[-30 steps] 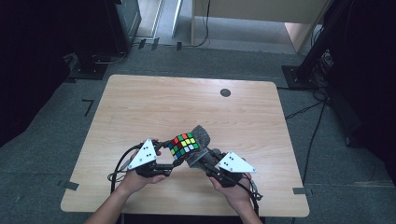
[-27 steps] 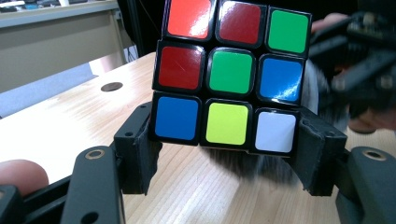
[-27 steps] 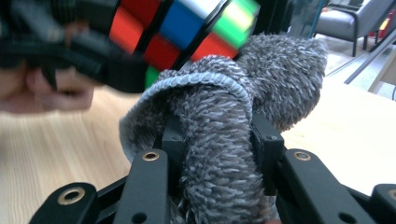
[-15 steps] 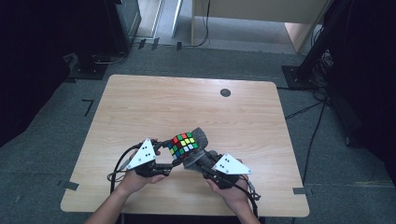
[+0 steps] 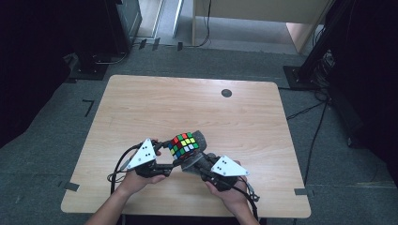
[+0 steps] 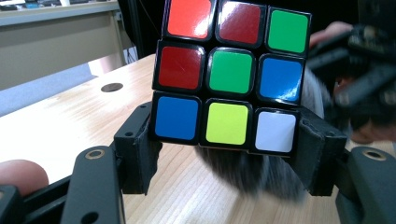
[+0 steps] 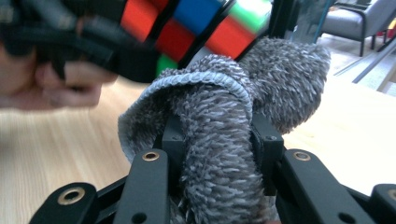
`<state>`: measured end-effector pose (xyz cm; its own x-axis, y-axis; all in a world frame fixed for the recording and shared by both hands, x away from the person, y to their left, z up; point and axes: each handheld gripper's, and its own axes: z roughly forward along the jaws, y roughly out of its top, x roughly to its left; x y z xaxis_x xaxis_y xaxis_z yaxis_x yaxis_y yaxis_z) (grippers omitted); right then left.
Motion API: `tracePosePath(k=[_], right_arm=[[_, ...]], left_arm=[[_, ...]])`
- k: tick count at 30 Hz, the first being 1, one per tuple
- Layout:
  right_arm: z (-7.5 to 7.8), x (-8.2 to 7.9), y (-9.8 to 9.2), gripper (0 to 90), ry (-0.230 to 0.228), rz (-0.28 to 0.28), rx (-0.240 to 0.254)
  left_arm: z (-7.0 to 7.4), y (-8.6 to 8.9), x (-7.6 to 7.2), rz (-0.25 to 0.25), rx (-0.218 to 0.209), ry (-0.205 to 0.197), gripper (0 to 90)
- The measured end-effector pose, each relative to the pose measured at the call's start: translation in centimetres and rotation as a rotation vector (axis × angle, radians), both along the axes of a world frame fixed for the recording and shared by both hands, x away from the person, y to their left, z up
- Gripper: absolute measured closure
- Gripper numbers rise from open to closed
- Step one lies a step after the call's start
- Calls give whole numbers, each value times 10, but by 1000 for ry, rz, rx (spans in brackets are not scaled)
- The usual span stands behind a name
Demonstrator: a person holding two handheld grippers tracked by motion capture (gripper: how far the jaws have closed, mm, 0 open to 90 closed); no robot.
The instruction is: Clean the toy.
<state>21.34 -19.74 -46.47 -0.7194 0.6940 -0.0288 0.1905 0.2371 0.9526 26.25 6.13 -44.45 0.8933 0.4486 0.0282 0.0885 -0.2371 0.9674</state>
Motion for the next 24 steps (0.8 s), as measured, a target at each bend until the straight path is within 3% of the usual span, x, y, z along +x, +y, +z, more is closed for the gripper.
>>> tracePosePath(k=[2,4,9,15,17,20,24], right_arm=[[-1,0,2,660,-5,12,-20],[2,0,-2,660,-10,3,-7],[9,6,-17,667,27,-29,115],[0,4,0,664,33,32,9],[3,4,-3,664,24,22,20],[13,7,-17,665,24,-26,121],[10,5,-14,666,36,-21,110]], left_arm=[[1,2,0,3,-9,3,338],[1,2,0,4,-7,1,338],[-2,0,0,-2,5,5,338],[-1,3,1,3,-8,8,338],[0,4,2,6,-10,8,338],[-2,4,2,6,-5,11,338],[-3,3,2,7,3,12,338]])
